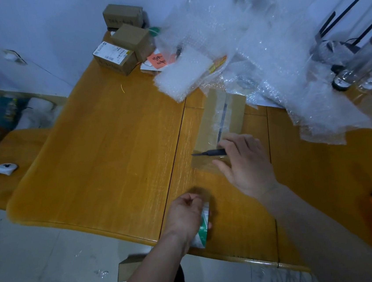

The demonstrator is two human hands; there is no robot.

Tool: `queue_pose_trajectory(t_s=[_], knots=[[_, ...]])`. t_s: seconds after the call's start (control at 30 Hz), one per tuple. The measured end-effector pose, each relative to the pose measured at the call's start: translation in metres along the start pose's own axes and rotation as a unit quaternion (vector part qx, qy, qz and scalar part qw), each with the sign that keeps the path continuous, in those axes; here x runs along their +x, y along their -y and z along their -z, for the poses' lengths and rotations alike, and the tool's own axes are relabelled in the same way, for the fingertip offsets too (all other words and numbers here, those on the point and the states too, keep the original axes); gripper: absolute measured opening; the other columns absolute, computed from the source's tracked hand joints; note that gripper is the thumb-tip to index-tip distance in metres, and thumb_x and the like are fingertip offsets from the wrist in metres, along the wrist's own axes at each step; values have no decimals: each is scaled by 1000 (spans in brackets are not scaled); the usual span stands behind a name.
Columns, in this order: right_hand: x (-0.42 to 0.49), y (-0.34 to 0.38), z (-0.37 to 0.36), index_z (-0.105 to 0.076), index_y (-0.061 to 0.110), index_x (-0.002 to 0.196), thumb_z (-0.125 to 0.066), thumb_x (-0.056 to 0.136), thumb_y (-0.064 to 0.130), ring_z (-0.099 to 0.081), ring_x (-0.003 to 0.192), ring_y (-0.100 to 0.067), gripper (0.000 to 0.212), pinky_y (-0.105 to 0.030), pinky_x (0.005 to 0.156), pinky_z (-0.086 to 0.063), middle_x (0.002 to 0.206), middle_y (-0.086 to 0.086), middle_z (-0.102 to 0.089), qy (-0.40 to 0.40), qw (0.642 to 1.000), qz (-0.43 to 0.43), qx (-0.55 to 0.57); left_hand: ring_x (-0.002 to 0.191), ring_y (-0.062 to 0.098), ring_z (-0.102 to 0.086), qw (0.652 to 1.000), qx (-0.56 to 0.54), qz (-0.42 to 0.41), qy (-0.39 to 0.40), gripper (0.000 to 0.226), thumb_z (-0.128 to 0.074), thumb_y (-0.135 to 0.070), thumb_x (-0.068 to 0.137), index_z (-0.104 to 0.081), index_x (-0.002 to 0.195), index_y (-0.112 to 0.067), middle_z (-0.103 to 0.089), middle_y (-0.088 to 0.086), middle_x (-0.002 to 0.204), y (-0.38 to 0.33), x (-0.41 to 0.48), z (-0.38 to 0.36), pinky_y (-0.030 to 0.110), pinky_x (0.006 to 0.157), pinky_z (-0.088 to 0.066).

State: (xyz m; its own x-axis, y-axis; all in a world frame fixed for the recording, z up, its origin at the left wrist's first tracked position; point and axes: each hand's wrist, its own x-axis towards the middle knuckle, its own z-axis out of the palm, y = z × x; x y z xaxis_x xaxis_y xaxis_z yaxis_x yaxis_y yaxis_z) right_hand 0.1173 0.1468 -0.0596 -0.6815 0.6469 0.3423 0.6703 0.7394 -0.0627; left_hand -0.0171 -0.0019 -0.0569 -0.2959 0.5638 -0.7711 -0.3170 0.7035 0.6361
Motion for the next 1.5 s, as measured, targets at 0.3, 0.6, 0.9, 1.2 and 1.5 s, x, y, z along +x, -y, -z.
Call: queue_pose_trajectory(t_s=[0.3,0.6,0.9,1.2,1.5], knots=[[2,-8,-8,-63,9,118,-83,74,43,-54,105,-31,60,-42,90,-47,119,-12,-63,15,999,33,-35,74,25,-71,1000,7,1,-3,15,-57,-30,103,-69,103,-21,-75,13,95,-2,1,-2,32,63,-58],[7,7,0,-62,10,113,-63,78,73,-56,98,-30,72,-42,83,-44,113,-9,-63,8,998,-1,-64,70,25,-71,1000,-1,-4,-3,13,-59,-30,102,-70,101,-22,-75,13,93,1,0,-3,40,70,-64],[10,8,-7,-60,7,115,-80,76,50,-57,99,-32,62,-43,82,-48,112,-14,-63,27,998,13,-63,69,24,-71,1000,-5,-1,-7,15,-58,-29,102,-70,101,-20,-74,12,90,0,-1,0,35,65,-61],[15,-11,2,-63,7,116,-79,80,40,-56,99,-30,51,-42,84,-52,113,-12,-62,38,997,72,-7,72,23,-72,1000,18,-4,-15,16,-58,-32,102,-71,99,-23,-76,12,97,1,-1,-1,31,60,-57],[-5,-13,19,-56,6,127,-76,78,51,-53,115,-29,70,-43,100,-48,127,-14,-58,60,996,-3,62,74,28,-72,1000,12,-4,-12,15,-59,-30,101,-71,98,-22,-77,16,98,4,0,-4,37,67,-61]])
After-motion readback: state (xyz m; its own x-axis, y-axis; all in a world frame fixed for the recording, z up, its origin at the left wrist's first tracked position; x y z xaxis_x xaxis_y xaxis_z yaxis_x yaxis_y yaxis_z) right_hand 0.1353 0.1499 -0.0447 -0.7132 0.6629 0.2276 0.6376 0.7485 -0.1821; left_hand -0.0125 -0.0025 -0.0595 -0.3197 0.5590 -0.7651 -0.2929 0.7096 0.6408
